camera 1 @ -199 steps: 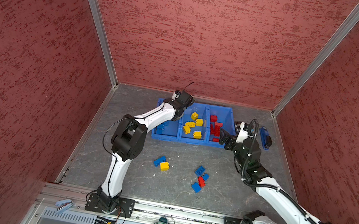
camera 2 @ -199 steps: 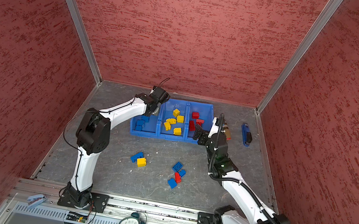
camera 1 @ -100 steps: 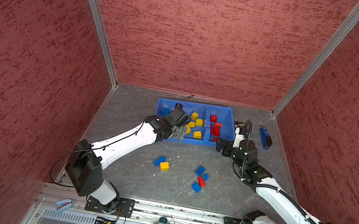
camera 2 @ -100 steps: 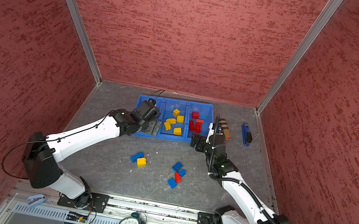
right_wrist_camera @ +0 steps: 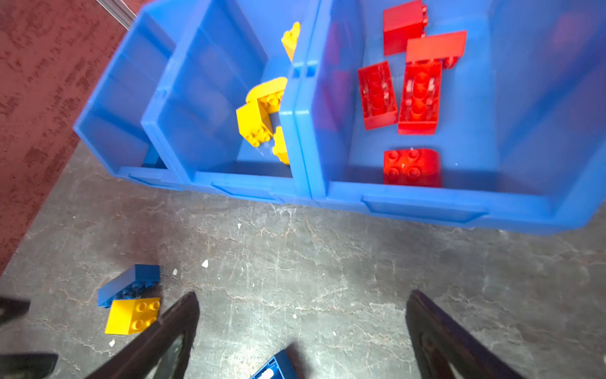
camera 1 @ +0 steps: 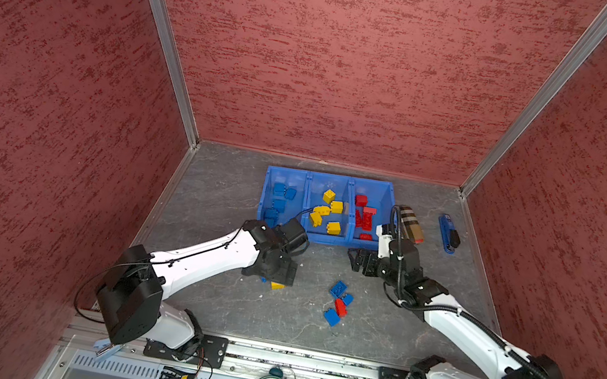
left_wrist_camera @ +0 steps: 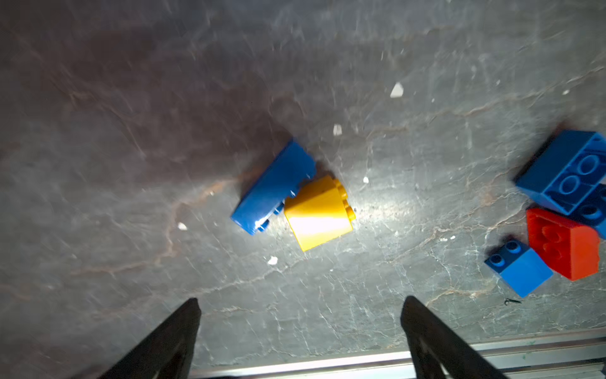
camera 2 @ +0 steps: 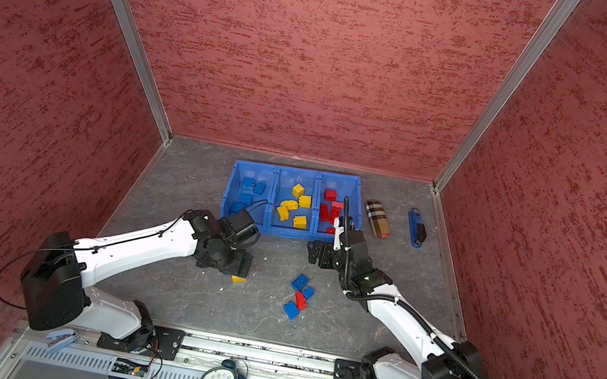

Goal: Sort the legos into containers by color
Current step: 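Move the left gripper back to the pile and grasp the yellow brick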

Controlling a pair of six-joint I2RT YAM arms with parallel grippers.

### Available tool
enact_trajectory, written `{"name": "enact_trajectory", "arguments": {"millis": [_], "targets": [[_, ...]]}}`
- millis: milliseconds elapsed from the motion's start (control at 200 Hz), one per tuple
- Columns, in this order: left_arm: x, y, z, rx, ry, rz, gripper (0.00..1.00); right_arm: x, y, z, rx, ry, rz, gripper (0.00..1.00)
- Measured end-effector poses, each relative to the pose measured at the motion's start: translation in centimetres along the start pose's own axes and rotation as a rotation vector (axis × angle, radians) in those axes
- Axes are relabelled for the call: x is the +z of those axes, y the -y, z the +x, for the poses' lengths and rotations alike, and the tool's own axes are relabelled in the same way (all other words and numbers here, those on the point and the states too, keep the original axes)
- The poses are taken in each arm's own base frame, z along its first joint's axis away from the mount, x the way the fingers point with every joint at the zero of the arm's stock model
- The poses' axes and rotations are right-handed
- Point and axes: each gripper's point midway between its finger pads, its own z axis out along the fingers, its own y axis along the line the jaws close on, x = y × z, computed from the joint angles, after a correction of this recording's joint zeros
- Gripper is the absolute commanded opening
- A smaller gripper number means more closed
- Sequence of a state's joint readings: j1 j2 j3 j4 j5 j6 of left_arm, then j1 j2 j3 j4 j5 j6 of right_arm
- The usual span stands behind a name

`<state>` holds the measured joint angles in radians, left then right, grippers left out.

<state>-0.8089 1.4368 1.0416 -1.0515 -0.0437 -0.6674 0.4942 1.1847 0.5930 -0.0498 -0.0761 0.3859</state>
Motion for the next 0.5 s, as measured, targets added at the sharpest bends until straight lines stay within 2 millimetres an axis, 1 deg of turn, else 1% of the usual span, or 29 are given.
{"name": "enact_trajectory", "arguments": {"millis": [90,170,240,411,501], "targets": [[1.5,0.8,1.4,-0.057,-0.06,-0.013,0.85,0.2,0.2,0.1,0.009,-0.002,0.011,0.99],[3.0,0.8,1.8,-0.104,-0.099,-0.041,0.78,0.2,0.1,-0.3,0.017,0.015,0.007,0.99],[4.4,0.6,1.6,-0.137,-0.118,-0.069,0.72,0.2,0.0,-0.7,0.021,0.033,0.004,0.99],[7.7,0.7,0.5,-0.169,-0.148,-0.092,0.67,-0.3,0.0,-1.7,0.023,0.076,0.009,0.99],[8.0,1.5,-0.8,-0.168,-0.14,-0.071,0.65,-0.7,0.0,-2.1,0.021,0.1,0.012,0.99]]}}
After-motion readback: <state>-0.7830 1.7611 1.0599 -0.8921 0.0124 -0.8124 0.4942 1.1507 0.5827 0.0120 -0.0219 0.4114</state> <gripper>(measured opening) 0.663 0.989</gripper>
